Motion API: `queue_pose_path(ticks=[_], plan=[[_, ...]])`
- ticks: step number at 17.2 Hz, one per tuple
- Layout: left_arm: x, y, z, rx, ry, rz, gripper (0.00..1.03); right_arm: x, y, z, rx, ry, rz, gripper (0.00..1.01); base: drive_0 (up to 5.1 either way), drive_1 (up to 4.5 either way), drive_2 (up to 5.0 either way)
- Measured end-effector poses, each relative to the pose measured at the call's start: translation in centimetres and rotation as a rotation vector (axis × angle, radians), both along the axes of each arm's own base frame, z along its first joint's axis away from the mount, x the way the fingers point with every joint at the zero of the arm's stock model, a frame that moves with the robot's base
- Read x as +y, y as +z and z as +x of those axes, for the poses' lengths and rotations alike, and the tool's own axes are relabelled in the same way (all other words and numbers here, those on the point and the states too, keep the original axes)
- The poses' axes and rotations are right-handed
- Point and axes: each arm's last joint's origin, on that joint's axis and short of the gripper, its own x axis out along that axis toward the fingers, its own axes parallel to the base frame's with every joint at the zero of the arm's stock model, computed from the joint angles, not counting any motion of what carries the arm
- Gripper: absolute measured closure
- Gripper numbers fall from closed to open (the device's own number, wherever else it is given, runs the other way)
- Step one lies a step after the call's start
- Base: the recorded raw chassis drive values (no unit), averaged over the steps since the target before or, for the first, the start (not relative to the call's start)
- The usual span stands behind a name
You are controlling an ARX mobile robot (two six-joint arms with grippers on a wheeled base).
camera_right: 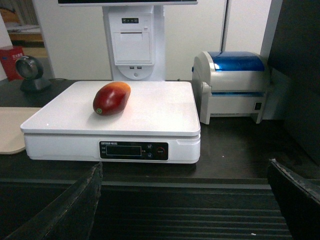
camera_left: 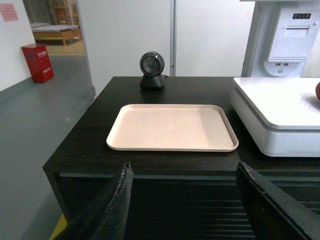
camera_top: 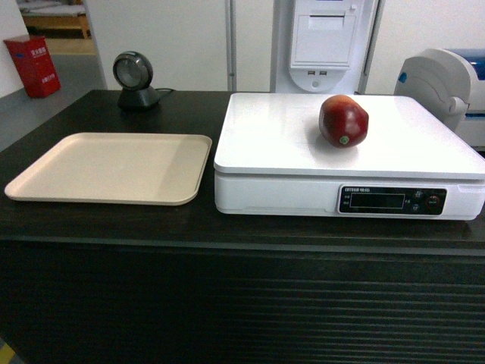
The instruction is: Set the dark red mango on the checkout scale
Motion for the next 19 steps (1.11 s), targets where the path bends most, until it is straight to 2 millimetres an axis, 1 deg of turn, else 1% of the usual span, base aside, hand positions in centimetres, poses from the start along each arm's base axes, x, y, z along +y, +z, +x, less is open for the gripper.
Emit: queue_pose_path(ticks=[1,3,4,19], plan=[[0.00,0.00,0.00,0.000,0.000,0.000,0.25,0.00,0.00,0.00,0.000,0.000,0.000,0.03,0.0,0.00,0.0],[0.00,0.00,0.00,0.000,0.000,0.001,0.04,0.00,0.00,0.00,0.000,0.000,0.000,0.03,0.0,0.00,0.0],[0.00,0.00,0.00,0.000,0.000,0.001,0.06,0.00,0.00,0.00,0.000,0.000,0.000,0.03,0.0,0.00,0.0],[0.00,0.00,0.00,0.000,0.000,0.001,0.05,0.00,0.00,0.00,0.000,0.000,0.000,0.03,0.0,0.00,0.0]])
